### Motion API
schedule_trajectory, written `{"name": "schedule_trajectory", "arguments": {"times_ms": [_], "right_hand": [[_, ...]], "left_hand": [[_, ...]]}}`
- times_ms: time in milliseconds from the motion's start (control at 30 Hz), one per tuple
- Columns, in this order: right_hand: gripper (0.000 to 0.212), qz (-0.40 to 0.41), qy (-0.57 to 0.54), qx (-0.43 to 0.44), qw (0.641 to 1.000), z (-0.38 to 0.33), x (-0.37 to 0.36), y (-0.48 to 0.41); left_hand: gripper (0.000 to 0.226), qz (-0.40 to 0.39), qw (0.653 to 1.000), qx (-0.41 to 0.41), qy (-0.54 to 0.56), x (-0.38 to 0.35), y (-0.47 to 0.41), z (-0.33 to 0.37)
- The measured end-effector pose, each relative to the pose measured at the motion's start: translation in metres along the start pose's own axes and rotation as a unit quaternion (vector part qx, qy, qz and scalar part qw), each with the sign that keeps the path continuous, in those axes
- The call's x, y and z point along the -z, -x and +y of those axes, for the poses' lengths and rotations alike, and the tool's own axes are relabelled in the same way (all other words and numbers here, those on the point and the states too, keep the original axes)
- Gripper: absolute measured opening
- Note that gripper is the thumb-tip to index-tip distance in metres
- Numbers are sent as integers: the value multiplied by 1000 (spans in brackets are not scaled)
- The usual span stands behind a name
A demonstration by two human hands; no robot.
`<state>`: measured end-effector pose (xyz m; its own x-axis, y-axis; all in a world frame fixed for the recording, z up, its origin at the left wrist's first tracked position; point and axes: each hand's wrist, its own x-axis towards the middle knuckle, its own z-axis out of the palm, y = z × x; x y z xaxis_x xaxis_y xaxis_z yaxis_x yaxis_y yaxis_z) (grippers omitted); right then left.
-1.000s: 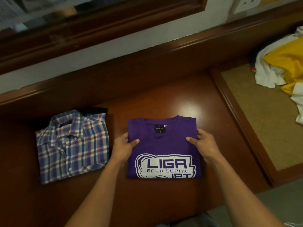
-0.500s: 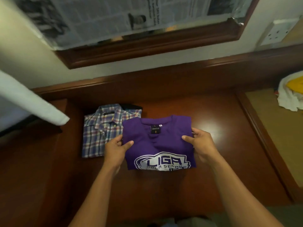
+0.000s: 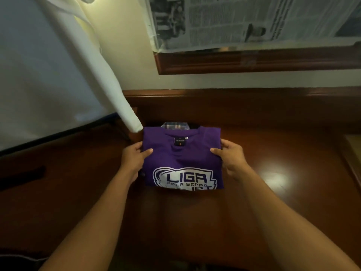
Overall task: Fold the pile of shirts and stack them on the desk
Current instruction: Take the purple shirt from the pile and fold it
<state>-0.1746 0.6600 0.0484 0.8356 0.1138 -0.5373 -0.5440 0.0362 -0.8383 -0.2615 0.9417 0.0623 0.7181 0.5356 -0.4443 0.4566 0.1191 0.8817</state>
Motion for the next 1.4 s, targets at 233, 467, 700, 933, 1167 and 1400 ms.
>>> {"name": "schedule_trajectory", "arguments": {"times_ms": [233,467,700,933,1167,1400], "right_hand": [[65,-1,-3,-36,999,0,-33,-48],[55,8,-37,-57,998,-7,-33,-109],[62,29,60,-95,993,22,-20,-136],[79,-28,225,-29,974,42,-14,-101],[82,-10,294,16,956,43,-24,-91],[81,-1,289,17,957,37,-34,-80]], "left_hand": [[57,1,996,-30,-85,-3,-59,6],[45,56,971,-113,-202,-26,-104,8],[55,4,975,-5,-220,-28,-125,-31],[50,-31,974,56,-217,-8,-112,-64],[18,-9,977,22,-212,2,-100,-64],[23,18,980,-34,-195,10,-80,-57]]}}
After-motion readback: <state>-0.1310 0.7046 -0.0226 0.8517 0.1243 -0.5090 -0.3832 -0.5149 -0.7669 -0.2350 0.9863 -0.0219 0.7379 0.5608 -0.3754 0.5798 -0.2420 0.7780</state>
